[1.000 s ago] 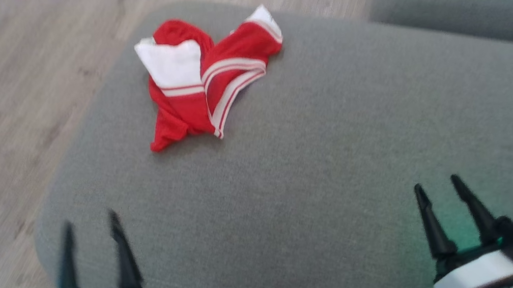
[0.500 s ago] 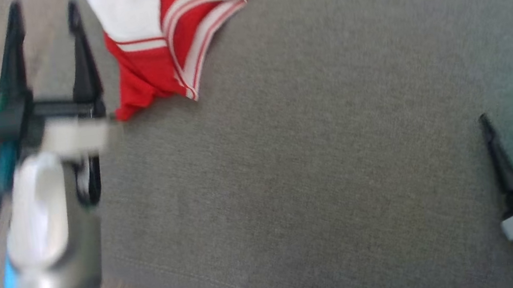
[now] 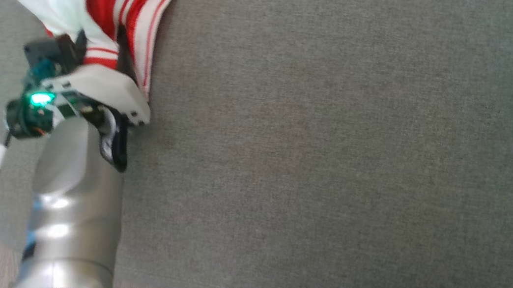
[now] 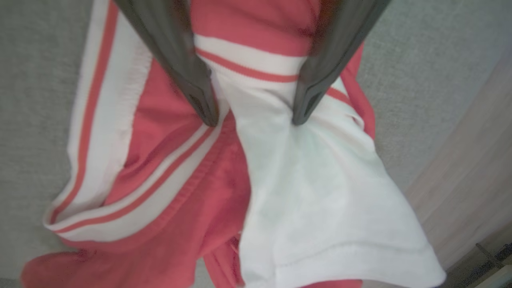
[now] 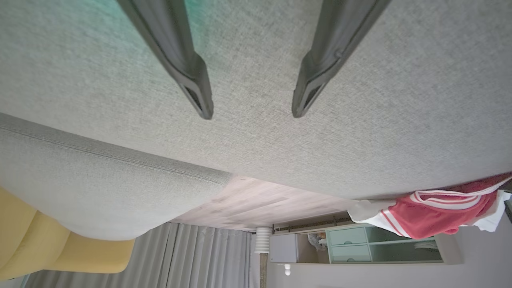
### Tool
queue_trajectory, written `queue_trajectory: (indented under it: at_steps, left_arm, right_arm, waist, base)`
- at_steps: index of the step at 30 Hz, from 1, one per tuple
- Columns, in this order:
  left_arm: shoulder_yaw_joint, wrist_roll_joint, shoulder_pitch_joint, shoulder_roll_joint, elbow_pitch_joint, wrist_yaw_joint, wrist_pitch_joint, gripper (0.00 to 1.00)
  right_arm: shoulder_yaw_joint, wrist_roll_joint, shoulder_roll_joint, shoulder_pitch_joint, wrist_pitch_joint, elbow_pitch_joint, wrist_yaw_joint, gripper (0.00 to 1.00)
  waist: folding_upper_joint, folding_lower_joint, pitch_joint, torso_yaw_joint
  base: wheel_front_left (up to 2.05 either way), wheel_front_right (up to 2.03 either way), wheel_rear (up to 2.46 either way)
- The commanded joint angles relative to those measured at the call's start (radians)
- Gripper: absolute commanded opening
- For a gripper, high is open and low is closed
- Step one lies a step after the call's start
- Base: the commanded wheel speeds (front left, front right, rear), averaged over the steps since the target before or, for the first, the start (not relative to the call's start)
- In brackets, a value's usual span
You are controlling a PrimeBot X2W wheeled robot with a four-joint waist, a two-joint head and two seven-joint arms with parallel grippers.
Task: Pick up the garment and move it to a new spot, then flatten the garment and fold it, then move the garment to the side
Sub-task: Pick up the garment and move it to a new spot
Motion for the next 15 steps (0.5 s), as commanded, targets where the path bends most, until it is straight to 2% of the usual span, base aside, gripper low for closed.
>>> queue_trajectory:
  at_steps: [1,4,9,14,15]
  left_arm:
    - [0.005,0.006,-0.012,0.038,0.026,0.008,0.003,0.00]
    - [-0.014,0.024,-0.038,0.047,0.059,0.013,-0.075,0.00]
    - [-0.027,0.048,-0.101,0.100,0.048,0.021,-0.224,0.00]
    - [-0.048,0.075,-0.171,0.153,-0.064,0.006,-0.262,0.00]
    - [-0.064,0.089,-0.189,0.171,-0.127,-0.004,-0.265,0.00]
  right_arm:
    - [0.001,0.002,-0.021,0.008,0.011,0.052,-0.001,1.00]
    - [0.001,0.003,-0.014,0.001,0.011,0.057,-0.001,1.00]
    - [0.031,0.007,0.028,-0.029,0.011,0.083,-0.001,1.00]
    - [0.072,0.017,0.101,-0.059,0.011,0.121,-0.001,1.00]
    - [0.087,0.023,0.134,-0.068,0.011,0.136,-0.001,1.00]
  waist:
    - [0.0000,0.0003,0.014,-0.010]
    - [0.0000,0.0003,0.012,-0.017]
    - [0.0000,0.0003,-0.052,-0.048]
    - [0.0000,0.0003,-0.160,-0.114]
    - [0.0000,0.0003,-0.206,-0.152]
  base:
    - [0.00,0.00,0.00]
    - [0.00,0.00,0.00]
    - [0.00,0.00,0.00]
    - [0.00,0.00,0.00]
    - [0.00,0.00,0.00]
